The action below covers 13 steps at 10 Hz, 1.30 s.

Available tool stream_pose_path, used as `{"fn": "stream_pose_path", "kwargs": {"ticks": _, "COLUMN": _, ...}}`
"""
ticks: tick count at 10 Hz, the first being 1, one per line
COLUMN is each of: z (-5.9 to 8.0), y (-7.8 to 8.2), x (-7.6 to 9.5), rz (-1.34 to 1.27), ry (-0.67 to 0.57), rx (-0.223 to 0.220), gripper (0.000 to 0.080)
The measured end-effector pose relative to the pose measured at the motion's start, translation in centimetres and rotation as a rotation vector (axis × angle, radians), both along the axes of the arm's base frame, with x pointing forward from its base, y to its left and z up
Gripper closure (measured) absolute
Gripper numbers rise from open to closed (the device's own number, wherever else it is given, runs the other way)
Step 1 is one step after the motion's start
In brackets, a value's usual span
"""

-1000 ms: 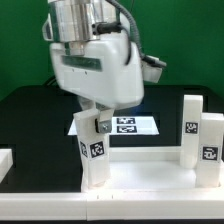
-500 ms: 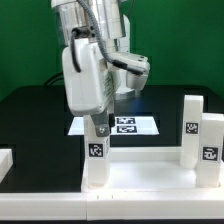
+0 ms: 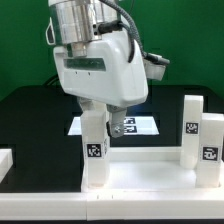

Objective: Assemble desk

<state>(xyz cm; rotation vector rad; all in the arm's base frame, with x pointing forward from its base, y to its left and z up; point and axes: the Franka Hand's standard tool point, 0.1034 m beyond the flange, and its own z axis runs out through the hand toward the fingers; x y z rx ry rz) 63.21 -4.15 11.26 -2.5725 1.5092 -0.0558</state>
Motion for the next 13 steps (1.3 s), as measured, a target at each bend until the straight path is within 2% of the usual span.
{"fn": "stream_pose_path", "kwargs": {"ticks": 2, "z": 0.0, "y": -0.2, "x": 0.0, "rz": 0.181, "ry": -0.021, "rx": -0.025, "gripper": 0.0151}}
{"fn": "stream_pose_path", "kwargs": {"ticks": 4, "z": 0.1, "y": -1.4, "x": 0.0, "rz": 0.554, "ry": -0.054, "rx": -0.108, "gripper": 0.0151}}
{"fn": "stream_pose_path", "kwargs": {"ticks": 5, "z": 0.1, "y": -1.4, "x": 0.0, "rz": 0.562, "ry": -0.055, "rx": -0.110, "gripper": 0.0151}}
{"fn": "stream_pose_path", "kwargs": {"ticks": 6, "z": 0.0, "y": -1.4, "x": 0.0, "rz": 0.541, "ry": -0.052, "rx": -0.108, "gripper": 0.0151}}
{"fn": "stream_pose_path", "kwargs": {"ticks": 8, "z": 0.0, "y": -1.4, "x": 0.0, "rz": 0.520, "ry": -0.050, "rx": -0.105, "gripper": 0.0415}}
{"fn": "stream_pose_path", "kwargs": {"ticks": 9, "z": 0.0, "y": -1.4, "x": 0.0, "rz": 0.445, "ry": -0.043, "rx": -0.097, "gripper": 0.0516}}
{"fn": "stream_pose_path", "kwargs": {"ticks": 11, "z": 0.0, "y": -1.4, "x": 0.0, "rz": 0.280, "ry": -0.027, "rx": -0.079, "gripper": 0.0515}}
{"fn": "stream_pose_path", "kwargs": {"ticks": 13, "z": 0.2, "y": -1.0, "x": -0.1, "rz": -0.122, "ry": 0.022, "rx": -0.054, "gripper": 0.0515}}
